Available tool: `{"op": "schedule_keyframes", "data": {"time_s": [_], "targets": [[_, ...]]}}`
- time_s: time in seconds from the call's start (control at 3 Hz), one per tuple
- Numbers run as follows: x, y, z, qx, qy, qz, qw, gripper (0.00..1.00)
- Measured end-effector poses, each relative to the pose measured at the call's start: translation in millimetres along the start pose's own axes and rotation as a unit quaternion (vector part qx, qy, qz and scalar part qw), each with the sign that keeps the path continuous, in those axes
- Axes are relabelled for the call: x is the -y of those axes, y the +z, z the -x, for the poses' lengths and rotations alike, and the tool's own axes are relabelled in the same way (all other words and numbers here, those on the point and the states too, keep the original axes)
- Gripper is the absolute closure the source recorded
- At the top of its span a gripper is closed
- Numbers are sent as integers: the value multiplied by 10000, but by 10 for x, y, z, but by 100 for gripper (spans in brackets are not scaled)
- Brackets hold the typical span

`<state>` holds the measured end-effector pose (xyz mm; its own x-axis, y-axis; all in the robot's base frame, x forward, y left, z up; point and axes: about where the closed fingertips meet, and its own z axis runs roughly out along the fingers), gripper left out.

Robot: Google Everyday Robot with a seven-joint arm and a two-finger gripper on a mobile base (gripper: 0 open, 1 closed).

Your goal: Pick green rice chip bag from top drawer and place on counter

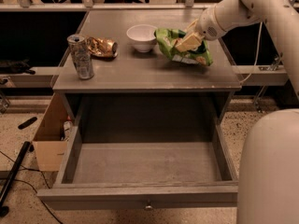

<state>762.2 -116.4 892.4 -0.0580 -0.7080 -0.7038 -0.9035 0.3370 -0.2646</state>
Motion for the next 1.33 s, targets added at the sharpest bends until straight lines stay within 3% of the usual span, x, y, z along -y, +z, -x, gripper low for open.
{"op": "schedule_keyframes", "data": {"time_s": [0.33,0.67,1.33], "targets": [[-19,-212,-175,-8,114,-40,9999,100],[-377,-567,-136,-46,187,25,9998,97],[-370,-460,-157,-60,189,80,9998,51]]}}
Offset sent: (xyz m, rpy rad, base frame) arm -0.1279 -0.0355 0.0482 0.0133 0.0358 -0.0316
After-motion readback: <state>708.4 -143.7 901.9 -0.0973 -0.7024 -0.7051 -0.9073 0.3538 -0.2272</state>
